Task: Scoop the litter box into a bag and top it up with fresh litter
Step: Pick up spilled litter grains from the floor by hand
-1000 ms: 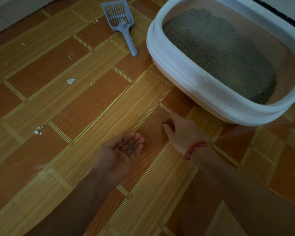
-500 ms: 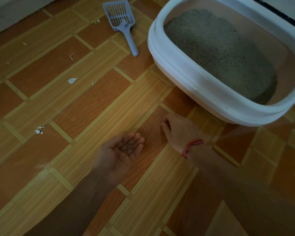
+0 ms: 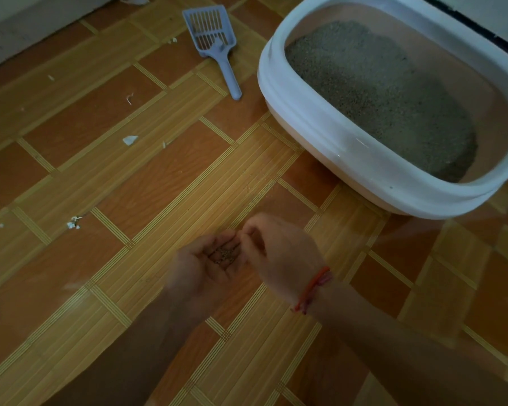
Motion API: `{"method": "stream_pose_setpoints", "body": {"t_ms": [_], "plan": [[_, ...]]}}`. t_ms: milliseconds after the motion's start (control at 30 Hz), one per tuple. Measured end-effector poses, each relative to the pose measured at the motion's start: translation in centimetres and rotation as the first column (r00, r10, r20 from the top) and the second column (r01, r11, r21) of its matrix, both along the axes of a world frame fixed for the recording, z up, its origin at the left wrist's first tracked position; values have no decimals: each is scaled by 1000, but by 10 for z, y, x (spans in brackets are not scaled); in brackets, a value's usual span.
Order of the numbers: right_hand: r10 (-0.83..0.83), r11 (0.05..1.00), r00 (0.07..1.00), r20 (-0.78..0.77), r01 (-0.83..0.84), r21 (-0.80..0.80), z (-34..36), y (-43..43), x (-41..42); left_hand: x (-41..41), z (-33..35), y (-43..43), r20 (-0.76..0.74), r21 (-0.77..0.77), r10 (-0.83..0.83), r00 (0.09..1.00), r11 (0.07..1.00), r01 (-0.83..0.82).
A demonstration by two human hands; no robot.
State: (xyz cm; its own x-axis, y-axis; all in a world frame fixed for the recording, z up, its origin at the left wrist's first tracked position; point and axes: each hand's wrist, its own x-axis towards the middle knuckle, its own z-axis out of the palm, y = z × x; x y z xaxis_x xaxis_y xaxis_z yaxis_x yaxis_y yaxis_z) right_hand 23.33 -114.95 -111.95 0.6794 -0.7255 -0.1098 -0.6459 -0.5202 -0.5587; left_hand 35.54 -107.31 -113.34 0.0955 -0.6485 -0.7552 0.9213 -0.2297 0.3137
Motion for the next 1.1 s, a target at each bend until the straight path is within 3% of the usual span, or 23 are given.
{"method": "stream_pose_setpoints", "body": {"t_ms": [233, 367, 600, 1100], "plan": [[79, 996, 995, 62, -77, -35, -6, 15, 5, -1, 8, 0, 73, -34, -103, 992, 994, 105], [76, 996, 995, 71, -73, -42, -9, 9, 2, 0, 4, 0, 21, -21, -10, 1000, 1000, 10], [-103, 993, 991, -83, 98, -62, -30, -31, -19, 7, -3, 1, -17, 58, 53, 998, 997, -52], [-73, 994, 976, -206, 56, -90, -45, -40, -8, 8, -3, 1, -23, 81, 67, 998, 995, -65]]}}
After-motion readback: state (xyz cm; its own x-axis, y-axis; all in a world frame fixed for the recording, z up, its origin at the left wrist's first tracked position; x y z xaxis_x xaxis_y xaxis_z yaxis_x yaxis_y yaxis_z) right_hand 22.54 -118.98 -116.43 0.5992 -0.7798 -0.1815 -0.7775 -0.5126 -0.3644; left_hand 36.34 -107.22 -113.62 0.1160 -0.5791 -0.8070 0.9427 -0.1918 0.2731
